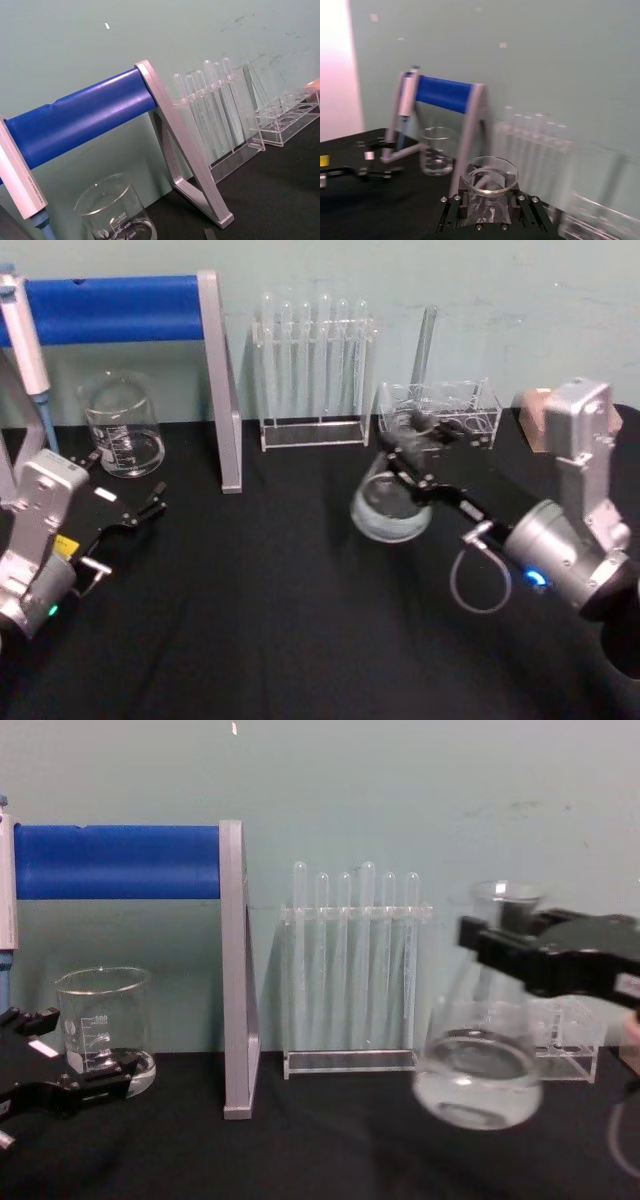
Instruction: Grasp the erlenmeyer flask with one hand, shake it three times, then place it back.
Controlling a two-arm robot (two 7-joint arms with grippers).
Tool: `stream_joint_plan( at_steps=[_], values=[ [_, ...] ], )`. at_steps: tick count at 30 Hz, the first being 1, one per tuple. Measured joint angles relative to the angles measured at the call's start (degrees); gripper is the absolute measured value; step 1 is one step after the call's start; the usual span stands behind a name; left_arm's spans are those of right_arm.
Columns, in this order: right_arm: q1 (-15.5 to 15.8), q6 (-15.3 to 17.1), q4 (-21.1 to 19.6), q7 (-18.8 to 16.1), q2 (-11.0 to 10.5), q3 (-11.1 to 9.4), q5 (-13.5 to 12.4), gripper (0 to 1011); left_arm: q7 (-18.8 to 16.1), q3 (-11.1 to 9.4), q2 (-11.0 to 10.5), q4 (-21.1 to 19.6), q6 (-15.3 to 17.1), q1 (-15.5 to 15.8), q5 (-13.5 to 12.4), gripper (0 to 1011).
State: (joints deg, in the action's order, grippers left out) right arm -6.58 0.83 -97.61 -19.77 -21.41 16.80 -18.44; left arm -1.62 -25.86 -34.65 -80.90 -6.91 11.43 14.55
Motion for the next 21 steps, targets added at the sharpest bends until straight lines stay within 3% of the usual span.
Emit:
stream_joint_plan(
  at_steps=[12, 21],
  values=[
    [-4.98, -0.12, 3.28, -6.3, 1.58, 7.2, -1.18, 449, 0.0, 0.0, 0.0, 0.0, 0.0, 0.0, 0.0, 1001],
    [-6.67, -0.51, 4.76, -6.46, 1.87, 8.88, -1.88, 449, 0.0, 0.0, 0.0, 0.0, 0.0, 0.0, 0.0, 1001]
  ],
)
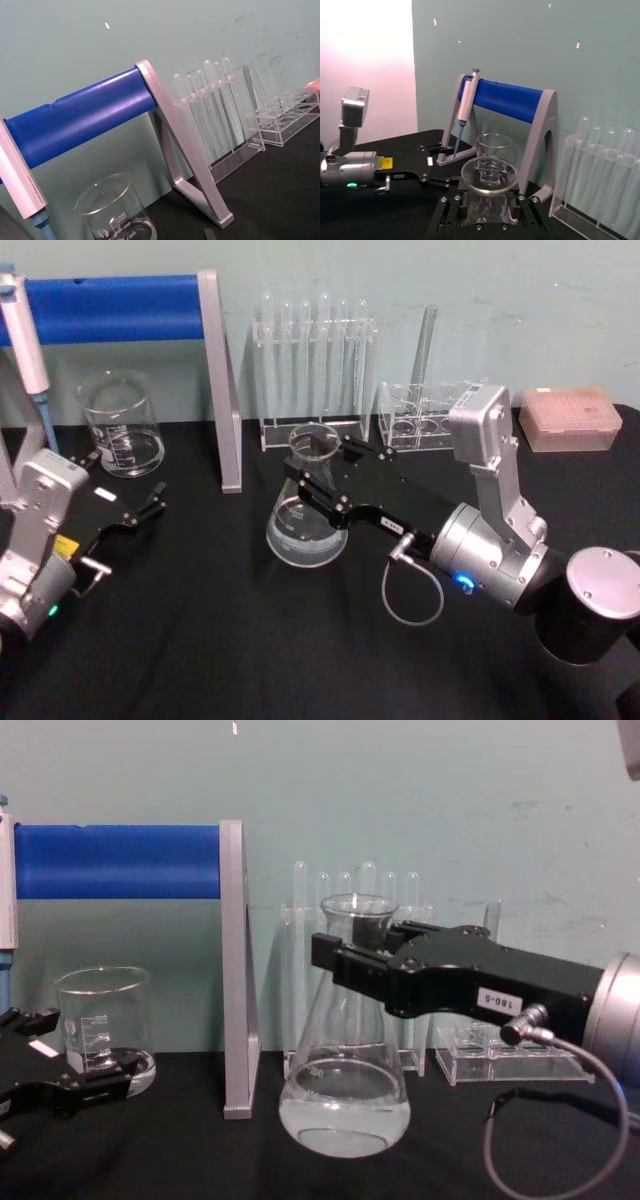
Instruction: Grasp the erlenmeyer flask with one hand, shake it three times, then place it back.
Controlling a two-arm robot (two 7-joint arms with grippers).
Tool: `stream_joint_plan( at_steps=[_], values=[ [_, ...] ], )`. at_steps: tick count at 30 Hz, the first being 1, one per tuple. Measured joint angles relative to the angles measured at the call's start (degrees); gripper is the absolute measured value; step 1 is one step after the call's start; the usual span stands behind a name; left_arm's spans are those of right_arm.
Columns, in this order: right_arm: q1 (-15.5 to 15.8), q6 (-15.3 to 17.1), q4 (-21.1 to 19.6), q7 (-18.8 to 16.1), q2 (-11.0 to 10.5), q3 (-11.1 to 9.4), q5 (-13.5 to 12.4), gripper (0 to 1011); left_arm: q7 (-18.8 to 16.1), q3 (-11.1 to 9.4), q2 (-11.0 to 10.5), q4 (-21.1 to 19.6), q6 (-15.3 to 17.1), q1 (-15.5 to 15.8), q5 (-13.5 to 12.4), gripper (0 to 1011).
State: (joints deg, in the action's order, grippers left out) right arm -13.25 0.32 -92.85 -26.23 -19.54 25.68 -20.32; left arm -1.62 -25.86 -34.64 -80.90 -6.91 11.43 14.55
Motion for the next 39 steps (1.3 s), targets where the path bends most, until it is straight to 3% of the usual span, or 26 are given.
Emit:
stream_joint_plan(
  at_steps=[9, 26, 33, 39],
  values=[
    [0.72, -0.26, 0.05, 3.95, -0.49, -2.61, 0.05, 449, 0.0, 0.0, 0.0, 0.0, 0.0, 0.0, 0.0, 1001],
    [8.28, 0.96, -4.48, 13.49, -2.42, -14.03, 2.16, 449, 0.0, 0.0, 0.0, 0.0, 0.0, 0.0, 0.0, 1001],
    [9.68, 1.17, -5.46, 14.14, -2.26, -16.25, 2.92, 449, 0.0, 0.0, 0.0, 0.0, 0.0, 0.0, 0.0, 1000],
    [9.09, 1.29, -5.17, 12.22, -1.55, -15.83, 3.31, 449, 0.0, 0.0, 0.0, 0.0, 0.0, -0.01, 0.0, 1001]
  ],
)
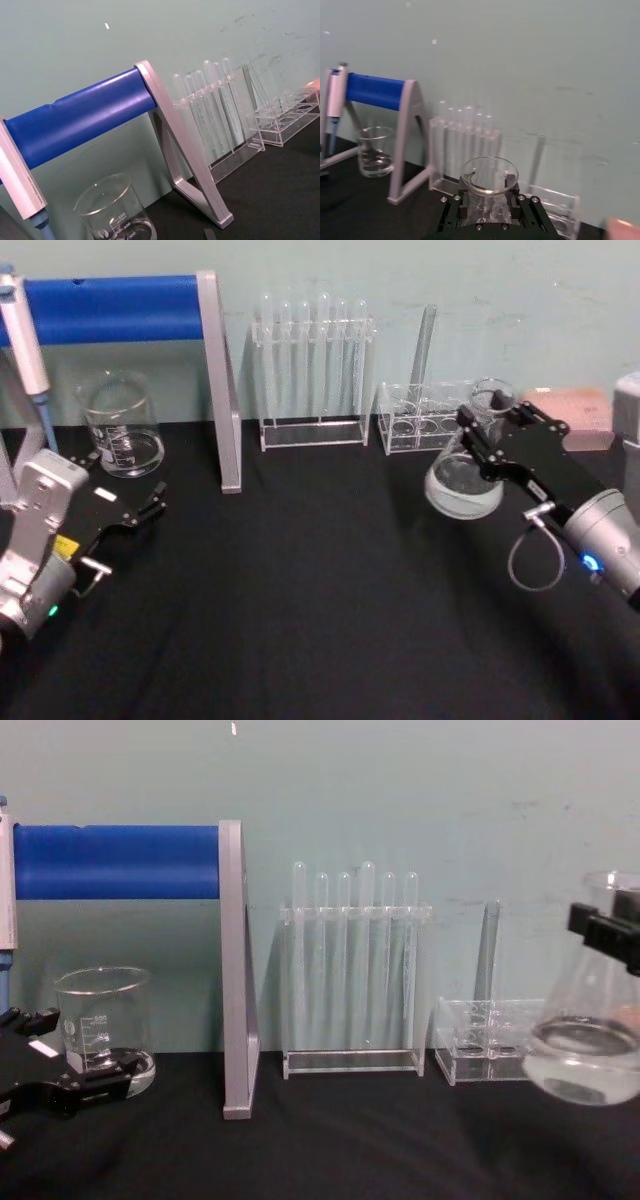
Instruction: Grasp the erlenmeyer flask with one hand, shake it three times, then place it back.
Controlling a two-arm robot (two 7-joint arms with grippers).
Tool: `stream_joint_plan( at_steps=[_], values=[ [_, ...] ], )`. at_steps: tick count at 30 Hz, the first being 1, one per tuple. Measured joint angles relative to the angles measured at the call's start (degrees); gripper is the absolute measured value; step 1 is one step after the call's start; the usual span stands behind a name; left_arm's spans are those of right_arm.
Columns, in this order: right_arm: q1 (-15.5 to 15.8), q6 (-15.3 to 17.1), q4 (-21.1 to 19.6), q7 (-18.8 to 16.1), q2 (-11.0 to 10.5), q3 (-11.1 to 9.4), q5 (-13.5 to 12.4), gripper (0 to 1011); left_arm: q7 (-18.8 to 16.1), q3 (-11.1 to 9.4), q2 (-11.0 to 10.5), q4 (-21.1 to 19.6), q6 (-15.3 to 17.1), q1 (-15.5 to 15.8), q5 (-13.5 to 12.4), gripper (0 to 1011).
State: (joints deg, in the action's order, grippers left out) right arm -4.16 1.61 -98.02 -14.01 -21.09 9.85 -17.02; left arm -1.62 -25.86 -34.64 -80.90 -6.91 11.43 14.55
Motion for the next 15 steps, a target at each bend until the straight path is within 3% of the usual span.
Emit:
stream_joint_plan(
  at_steps=[8, 15],
  values=[
    [-2.9, 0.27, 2.06, -4.67, 1.12, 4.09, -0.23, 449, 0.0, 0.0, 0.0, 0.0, 0.0, 0.01, 0.0, 1001],
    [-6.33, 0.22, 4.56, -9.15, 2.15, 9.23, -1.37, 449, 0.0, 0.0, 0.0, 0.0, 0.0, 0.0, 0.0, 1001]
  ],
)
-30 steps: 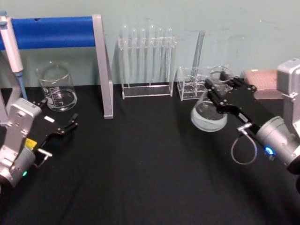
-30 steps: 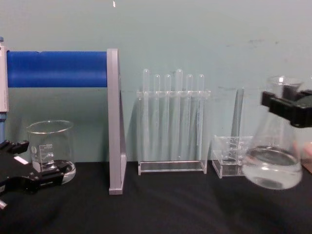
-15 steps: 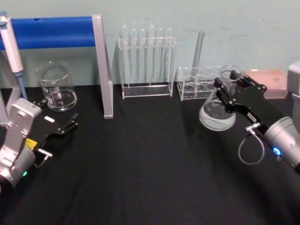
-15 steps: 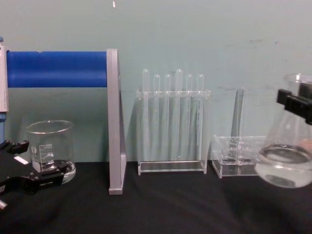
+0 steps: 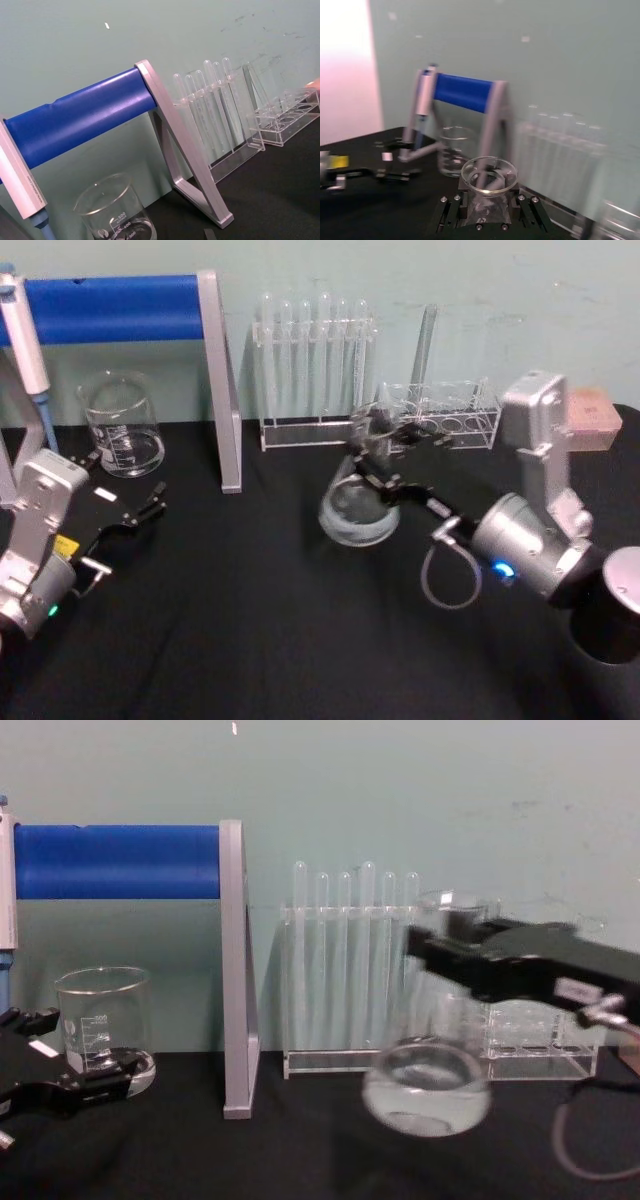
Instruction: Grasp the erlenmeyer flask with one hand, shake it three times, then place it back.
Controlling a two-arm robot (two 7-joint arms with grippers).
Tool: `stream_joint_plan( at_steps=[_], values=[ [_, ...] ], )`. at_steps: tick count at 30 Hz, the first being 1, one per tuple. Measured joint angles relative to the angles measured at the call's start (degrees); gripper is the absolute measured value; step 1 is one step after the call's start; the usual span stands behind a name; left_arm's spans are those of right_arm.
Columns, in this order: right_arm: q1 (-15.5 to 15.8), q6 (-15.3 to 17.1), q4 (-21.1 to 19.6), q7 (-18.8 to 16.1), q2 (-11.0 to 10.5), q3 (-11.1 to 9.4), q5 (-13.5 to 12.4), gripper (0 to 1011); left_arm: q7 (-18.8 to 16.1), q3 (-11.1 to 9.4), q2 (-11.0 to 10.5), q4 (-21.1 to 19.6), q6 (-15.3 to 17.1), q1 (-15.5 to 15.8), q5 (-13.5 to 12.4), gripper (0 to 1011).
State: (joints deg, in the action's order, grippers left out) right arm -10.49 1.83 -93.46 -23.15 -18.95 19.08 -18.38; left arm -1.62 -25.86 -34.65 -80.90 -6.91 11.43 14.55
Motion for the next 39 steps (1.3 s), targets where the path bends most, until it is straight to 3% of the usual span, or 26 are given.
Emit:
stream_joint_plan(
  at_steps=[7, 11, 19, 28, 39],
  values=[
    [-2.83, -0.37, 1.65, -4.48, 0.86, 5.43, -1.25, 449, 0.0, 0.0, 0.0, 0.0, 0.0, 0.0, 0.0, 1001],
    [-3.69, -0.61, 2.13, -5.46, 1.0, 7.06, -1.74, 449, 0.0, 0.0, 0.0, 0.0, 0.0, 0.0, 0.0, 1001],
    [-4.19, -1.1, 2.31, -4.51, 0.47, 7.74, -2.37, 449, 0.0, 0.0, 0.0, 0.0, 0.0, 0.0, 0.0, 1001],
    [-3.11, -1.33, 1.72, 0.27, -0.65, 4.71, -2.44, 449, 0.0, 0.0, 0.0, 0.0, 0.0, 0.0, 0.0, 1001],
    [1.72, -1.54, -1.49, 8.19, -1.78, -3.07, -0.8, 449, 0.0, 0.0, 0.0, 0.0, 0.0, 0.0, 0.0, 1001]
  ],
)
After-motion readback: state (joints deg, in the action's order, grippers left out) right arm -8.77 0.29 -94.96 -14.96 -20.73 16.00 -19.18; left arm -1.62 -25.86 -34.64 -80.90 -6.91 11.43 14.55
